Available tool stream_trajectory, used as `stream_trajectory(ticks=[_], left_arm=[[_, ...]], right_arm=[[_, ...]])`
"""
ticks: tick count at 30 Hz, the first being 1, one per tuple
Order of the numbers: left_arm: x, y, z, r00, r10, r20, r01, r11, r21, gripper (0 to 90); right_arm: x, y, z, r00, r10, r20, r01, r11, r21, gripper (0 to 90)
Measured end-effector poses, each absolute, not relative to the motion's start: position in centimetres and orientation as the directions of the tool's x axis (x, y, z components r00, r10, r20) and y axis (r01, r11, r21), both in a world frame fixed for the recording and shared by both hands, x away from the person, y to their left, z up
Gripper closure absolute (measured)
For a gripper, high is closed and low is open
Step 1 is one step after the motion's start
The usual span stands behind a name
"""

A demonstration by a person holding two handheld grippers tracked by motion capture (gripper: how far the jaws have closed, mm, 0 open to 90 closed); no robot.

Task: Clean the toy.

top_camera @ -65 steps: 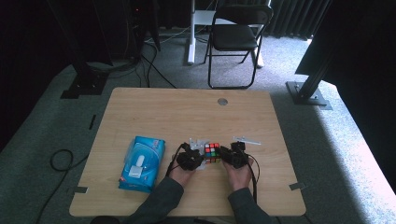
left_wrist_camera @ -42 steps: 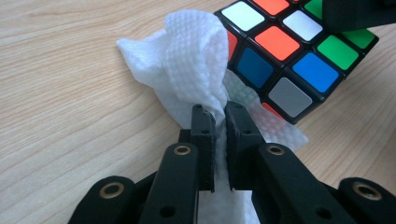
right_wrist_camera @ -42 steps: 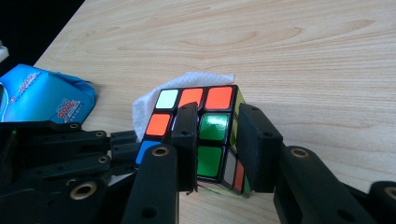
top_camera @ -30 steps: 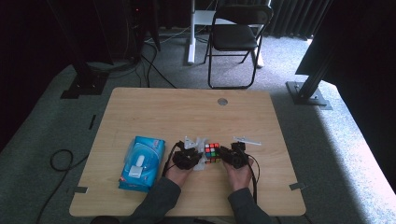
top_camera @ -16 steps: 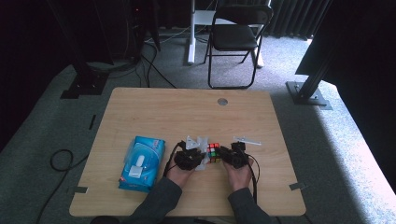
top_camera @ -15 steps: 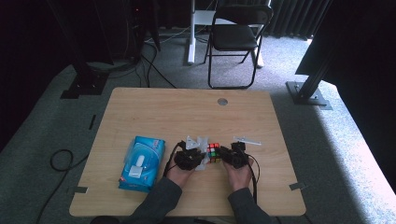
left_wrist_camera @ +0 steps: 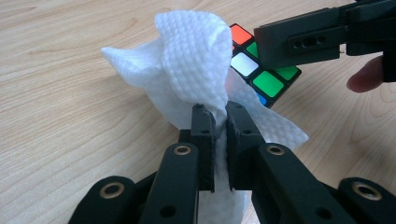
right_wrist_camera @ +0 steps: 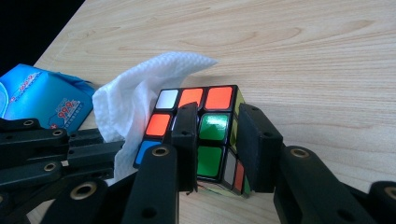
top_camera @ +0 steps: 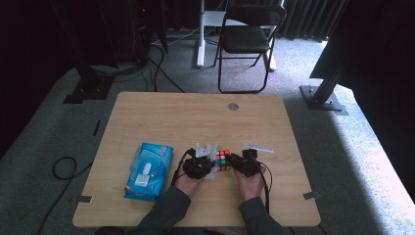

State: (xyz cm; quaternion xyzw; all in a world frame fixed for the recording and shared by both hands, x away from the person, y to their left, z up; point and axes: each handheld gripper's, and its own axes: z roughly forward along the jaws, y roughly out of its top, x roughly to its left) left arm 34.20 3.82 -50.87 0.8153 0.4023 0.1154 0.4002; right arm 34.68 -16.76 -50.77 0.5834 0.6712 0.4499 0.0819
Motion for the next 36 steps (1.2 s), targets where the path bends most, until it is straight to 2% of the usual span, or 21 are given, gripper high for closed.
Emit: stream_trajectory(ticks=[14, 36], left_arm=[[34.5, 3.3, -53.4, 0.632, 0.765, -0.125, 0.606, -0.387, 0.695, 83.4], [34.5, 3.0, -53.7, 0.644, 0.761, -0.085, 0.586, -0.418, 0.694, 83.6]], right_arm=[[34.7, -16.8, -50.8, -0.302, 0.856, 0.420, 0.711, -0.091, 0.697, 69.6], [34.7, -16.8, -50.8, -0.302, 0.856, 0.419, 0.710, -0.091, 0.698, 69.6]])
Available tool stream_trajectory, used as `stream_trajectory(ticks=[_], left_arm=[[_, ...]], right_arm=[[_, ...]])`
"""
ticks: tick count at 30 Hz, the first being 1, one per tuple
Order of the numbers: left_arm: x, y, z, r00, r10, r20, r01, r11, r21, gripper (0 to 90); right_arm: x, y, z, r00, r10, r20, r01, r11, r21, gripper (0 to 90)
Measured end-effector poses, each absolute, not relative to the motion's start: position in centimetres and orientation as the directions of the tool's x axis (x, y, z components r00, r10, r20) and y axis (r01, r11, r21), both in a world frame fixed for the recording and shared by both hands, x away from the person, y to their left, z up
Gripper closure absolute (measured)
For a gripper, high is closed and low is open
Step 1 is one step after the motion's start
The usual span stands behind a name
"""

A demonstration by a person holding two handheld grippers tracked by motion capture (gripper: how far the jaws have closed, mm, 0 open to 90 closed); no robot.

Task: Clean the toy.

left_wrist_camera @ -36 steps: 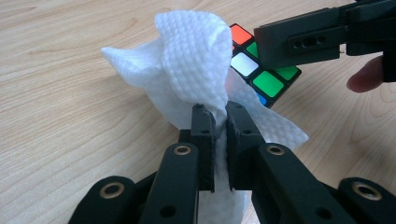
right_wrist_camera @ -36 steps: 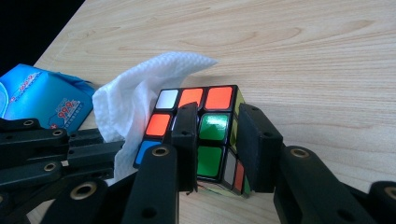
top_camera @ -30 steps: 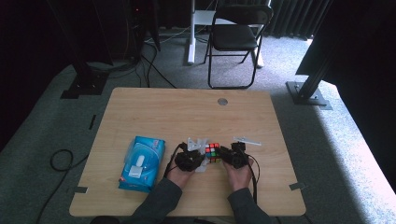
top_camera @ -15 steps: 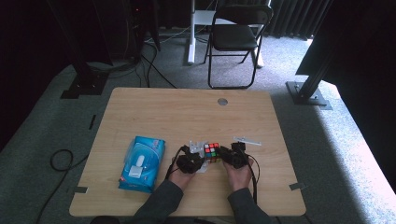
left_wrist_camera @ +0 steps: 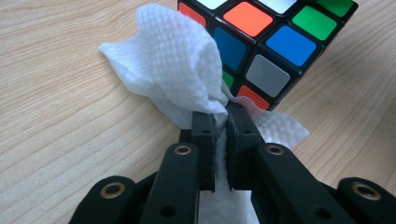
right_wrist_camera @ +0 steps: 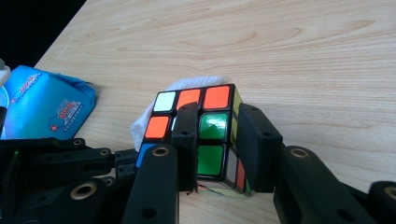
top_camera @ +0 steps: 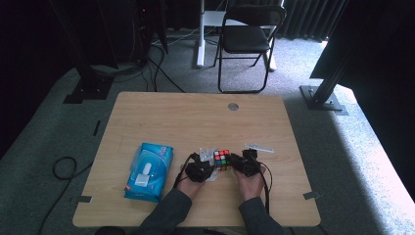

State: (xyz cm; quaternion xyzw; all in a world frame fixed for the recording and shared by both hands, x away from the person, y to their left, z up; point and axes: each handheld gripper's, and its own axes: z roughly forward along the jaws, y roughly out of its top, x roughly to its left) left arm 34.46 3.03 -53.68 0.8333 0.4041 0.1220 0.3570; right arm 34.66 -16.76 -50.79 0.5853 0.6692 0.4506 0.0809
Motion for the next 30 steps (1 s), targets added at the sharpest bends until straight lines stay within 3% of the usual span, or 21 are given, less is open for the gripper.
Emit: stream_trajectory(ticks=[30], left_arm=[[34.3, 5.2, -53.7, 0.602, 0.791, -0.107, 0.614, -0.373, 0.696, 82.6]], right_arm=[[34.6, -17.7, -50.0, -0.305, 0.870, 0.387, 0.684, -0.082, 0.724, 66.1]])
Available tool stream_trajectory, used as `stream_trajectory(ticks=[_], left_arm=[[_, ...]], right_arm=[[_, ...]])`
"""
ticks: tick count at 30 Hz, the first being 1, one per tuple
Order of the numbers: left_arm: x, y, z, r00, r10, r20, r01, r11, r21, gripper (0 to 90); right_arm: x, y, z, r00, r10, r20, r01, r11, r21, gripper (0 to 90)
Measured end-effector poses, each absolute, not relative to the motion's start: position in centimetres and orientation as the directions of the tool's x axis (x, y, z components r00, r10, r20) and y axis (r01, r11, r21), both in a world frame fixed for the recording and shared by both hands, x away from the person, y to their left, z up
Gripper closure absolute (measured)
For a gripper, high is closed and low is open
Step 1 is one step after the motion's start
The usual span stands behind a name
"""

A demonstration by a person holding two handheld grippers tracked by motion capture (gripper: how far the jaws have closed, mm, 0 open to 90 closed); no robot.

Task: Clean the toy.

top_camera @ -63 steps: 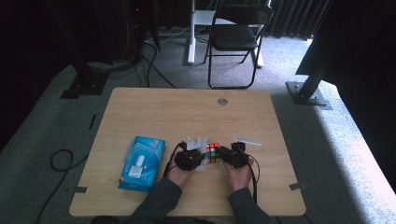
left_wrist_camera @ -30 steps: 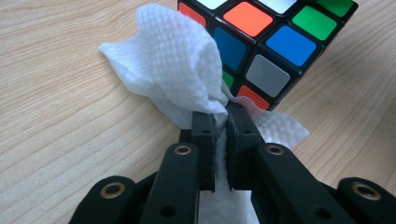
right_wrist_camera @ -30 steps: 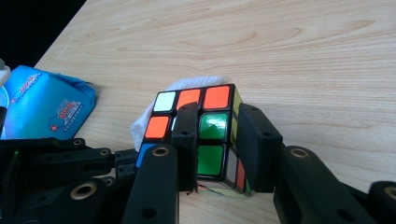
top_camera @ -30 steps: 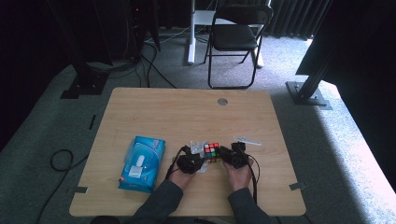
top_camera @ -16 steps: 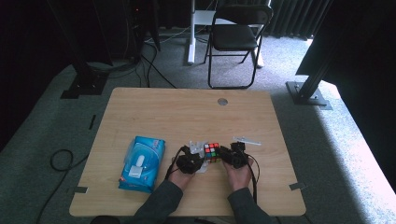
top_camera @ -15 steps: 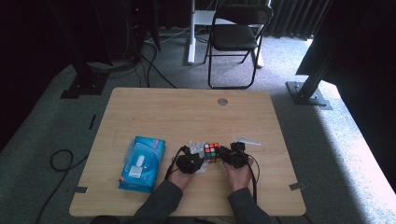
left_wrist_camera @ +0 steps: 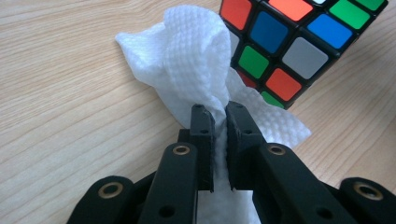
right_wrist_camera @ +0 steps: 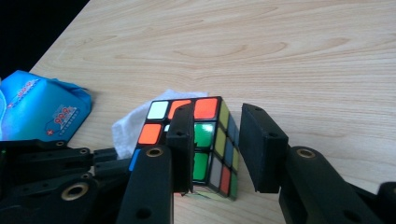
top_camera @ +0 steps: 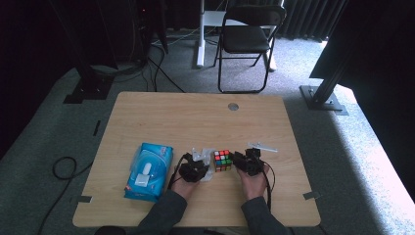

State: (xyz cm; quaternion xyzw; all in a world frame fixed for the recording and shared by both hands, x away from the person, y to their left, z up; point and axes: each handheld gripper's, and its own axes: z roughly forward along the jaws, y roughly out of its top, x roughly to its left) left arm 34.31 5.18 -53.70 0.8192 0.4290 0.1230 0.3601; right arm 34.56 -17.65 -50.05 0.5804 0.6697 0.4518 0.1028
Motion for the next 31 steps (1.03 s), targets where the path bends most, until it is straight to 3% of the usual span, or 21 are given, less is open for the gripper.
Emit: stream_trajectory(ticks=[31], left_arm=[[34.5, 7.6, -54.0, 0.540, 0.831, -0.134, 0.635, -0.297, 0.714, 82.6]], right_arm=[[34.8, -19.6, -51.1, -0.237, 0.911, 0.339, 0.700, -0.082, 0.709, 59.9]])
